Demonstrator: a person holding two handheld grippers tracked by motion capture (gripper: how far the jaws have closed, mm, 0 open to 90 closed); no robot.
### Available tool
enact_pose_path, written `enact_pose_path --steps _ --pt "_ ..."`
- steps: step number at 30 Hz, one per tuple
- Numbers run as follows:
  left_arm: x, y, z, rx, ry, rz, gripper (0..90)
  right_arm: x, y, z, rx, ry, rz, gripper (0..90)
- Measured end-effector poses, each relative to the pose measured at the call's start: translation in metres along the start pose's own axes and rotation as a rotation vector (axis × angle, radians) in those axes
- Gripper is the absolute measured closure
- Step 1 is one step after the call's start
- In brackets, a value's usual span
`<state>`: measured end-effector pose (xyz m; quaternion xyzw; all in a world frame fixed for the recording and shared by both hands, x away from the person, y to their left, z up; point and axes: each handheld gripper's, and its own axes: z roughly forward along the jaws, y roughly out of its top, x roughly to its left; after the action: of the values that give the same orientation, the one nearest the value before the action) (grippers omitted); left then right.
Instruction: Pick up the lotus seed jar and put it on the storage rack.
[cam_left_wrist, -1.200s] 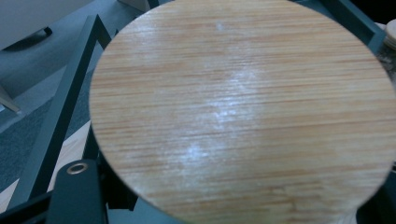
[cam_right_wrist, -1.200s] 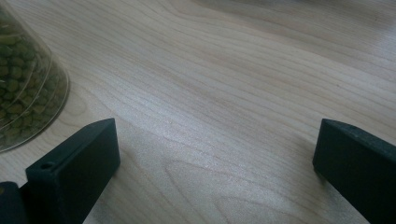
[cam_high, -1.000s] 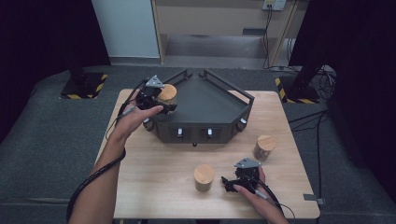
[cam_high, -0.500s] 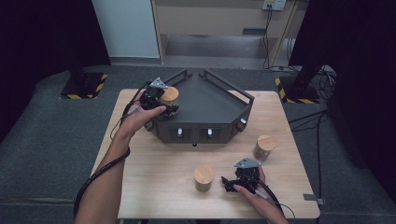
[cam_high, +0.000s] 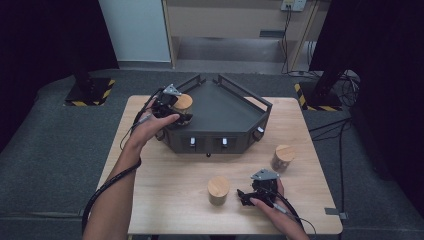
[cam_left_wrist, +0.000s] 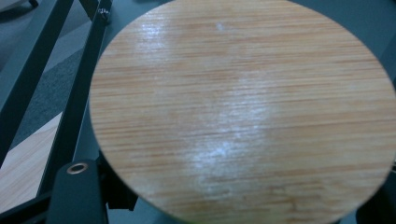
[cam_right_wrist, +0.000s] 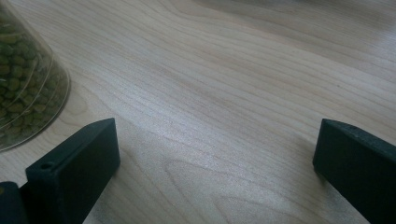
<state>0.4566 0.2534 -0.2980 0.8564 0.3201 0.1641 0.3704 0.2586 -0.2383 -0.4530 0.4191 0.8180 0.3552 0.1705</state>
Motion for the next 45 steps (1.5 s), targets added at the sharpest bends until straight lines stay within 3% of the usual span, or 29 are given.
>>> enact_pose_path --steps 20,27,34,37,45 --pt "0.009 -0.004 0.004 0.007 -0.019 -0.042 24.2 0.000 0.000 0.000 0.000 -0.001 0.000 0.6" --pt "0.012 -0.003 0.003 0.015 -0.028 -0.035 23.8 0.000 0.000 0.000 0.001 -0.001 -0.001 0.6" --pt "0.006 0.002 0.005 0.041 -0.010 -0.008 21.0 0.000 0.000 0.000 0.000 0.000 0.000 0.6" --pt "0.003 0.002 0.003 0.043 0.012 0.003 11.4 0.000 0.000 0.000 0.001 0.000 0.000 0.6" --pt "-0.009 -0.002 -0.013 0.012 0.058 0.016 6.7 0.000 0.000 0.000 0.000 -0.001 0.000 0.6"
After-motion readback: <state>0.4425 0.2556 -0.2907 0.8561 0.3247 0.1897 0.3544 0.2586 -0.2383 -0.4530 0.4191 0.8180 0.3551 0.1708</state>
